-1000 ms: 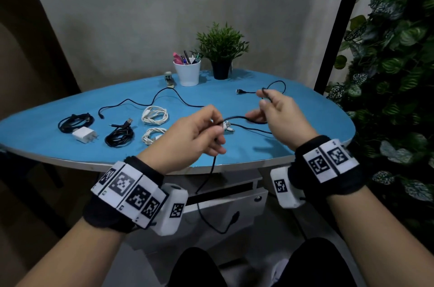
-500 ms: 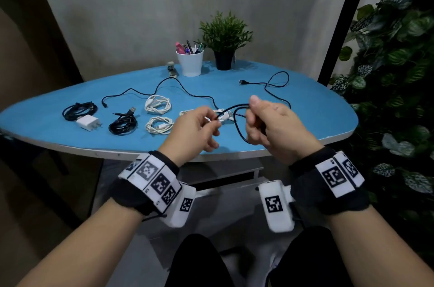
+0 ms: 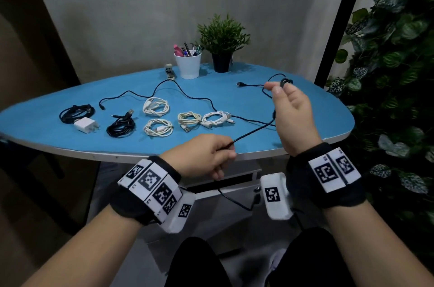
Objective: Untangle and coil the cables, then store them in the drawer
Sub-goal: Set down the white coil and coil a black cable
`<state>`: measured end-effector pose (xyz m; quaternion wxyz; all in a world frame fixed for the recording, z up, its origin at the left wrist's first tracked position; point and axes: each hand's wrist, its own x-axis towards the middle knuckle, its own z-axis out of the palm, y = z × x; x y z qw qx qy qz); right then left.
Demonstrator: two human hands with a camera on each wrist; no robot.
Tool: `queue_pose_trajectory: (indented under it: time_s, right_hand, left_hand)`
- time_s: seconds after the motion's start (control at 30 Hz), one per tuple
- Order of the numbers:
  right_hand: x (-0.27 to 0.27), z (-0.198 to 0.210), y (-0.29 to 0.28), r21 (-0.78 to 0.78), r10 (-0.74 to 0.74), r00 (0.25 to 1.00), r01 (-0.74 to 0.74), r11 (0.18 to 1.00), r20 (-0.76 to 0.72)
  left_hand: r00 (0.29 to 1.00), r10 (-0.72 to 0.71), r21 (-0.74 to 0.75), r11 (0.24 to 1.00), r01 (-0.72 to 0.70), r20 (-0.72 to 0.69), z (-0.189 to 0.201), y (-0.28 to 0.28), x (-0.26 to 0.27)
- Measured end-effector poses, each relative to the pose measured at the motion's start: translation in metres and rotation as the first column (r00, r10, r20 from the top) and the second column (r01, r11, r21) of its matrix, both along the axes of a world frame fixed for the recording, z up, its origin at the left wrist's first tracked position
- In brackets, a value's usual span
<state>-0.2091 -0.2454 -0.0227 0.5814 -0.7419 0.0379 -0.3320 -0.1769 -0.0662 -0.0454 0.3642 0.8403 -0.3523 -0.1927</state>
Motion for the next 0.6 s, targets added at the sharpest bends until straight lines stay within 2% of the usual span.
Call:
queue_pose_trajectory:
  time_s: [0.03, 0.1, 0.17, 0.33, 0.47, 0.53, 0.6]
  right_hand:
    - [0.000, -0.002, -0.001, -0.146, -0.050, 0.997, 0.042, 0.988, -0.050]
    - [-0.002, -0.005, 0.002, -0.353, -0.092, 0.984, 0.032, 0.935, -0.154]
    - [-0.004, -0.007, 0.007, -0.403, -0.061, 0.967, -0.045, 0.914, -0.248]
    - [-0.011, -0.007, 0.013, -0.309, 0.133, 0.927, -0.249, 0.918, -0.351]
    - [-0.021, -0.006, 0.016, -0.259, 0.303, 0.850, -0.438, 0.861, -0.430]
    - [-0.023, -0.004, 0.017, -0.092, 0.416, 0.811, -0.491, 0.866, -0.411]
    - [-0.024, 0.000, 0.018, 0.112, 0.513, 0.800, -0.505, 0.856, -0.311]
  left_hand:
    - [1.000, -0.009, -0.042, 0.999, 0.010, 0.023, 0.005, 0.001, 0.000]
    - [0.995, -0.014, -0.109, 0.994, 0.025, 0.100, 0.014, 0.003, 0.000]
    - [0.980, 0.035, -0.181, 0.983, 0.002, 0.198, 0.020, 0.006, 0.000]
    - [0.895, 0.311, -0.407, 0.898, -0.166, 0.320, 0.025, 0.016, 0.011]
    - [0.838, 0.403, -0.463, 0.861, -0.212, 0.367, 0.023, 0.018, 0.017]
    - [0.845, 0.407, -0.459, 0.859, -0.226, 0.346, 0.018, 0.017, 0.020]
    - [0.870, 0.402, -0.431, 0.865, -0.258, 0.285, 0.010, 0.016, 0.023]
